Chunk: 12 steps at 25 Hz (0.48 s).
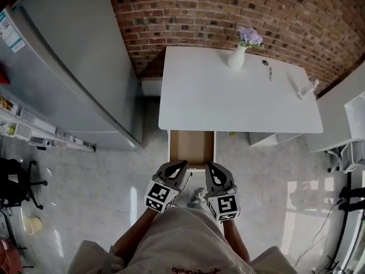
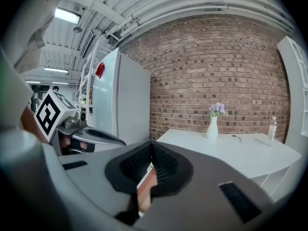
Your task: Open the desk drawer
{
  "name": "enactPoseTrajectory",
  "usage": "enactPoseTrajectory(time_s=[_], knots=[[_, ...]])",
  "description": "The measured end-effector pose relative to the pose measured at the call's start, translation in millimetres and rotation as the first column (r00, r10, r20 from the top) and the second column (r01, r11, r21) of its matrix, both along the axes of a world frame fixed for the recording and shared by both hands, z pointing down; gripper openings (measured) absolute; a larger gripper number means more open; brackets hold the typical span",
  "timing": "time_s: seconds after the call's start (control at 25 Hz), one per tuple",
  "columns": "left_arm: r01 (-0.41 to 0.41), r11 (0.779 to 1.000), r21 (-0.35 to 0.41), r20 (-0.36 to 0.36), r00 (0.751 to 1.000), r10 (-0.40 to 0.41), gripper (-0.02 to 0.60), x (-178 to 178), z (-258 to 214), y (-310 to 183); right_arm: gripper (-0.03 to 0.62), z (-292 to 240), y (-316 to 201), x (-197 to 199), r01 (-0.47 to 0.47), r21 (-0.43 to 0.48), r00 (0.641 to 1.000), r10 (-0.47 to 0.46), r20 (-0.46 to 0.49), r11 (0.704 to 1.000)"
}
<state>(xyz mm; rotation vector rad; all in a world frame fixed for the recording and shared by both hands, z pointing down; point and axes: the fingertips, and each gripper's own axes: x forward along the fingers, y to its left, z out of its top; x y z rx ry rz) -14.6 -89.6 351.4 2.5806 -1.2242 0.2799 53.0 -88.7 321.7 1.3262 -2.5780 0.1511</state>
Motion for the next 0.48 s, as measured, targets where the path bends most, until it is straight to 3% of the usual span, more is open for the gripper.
enactPoseTrajectory(time_s=[0.48], knots=[[-0.01,1.0,0.002,0.004,1.0,0.01,0.011,-5.3,1.0,-3.4,0.017,1.7,-1.7,-8.7,-0.005,0.001,1.0,0.005,0.005,1.0]])
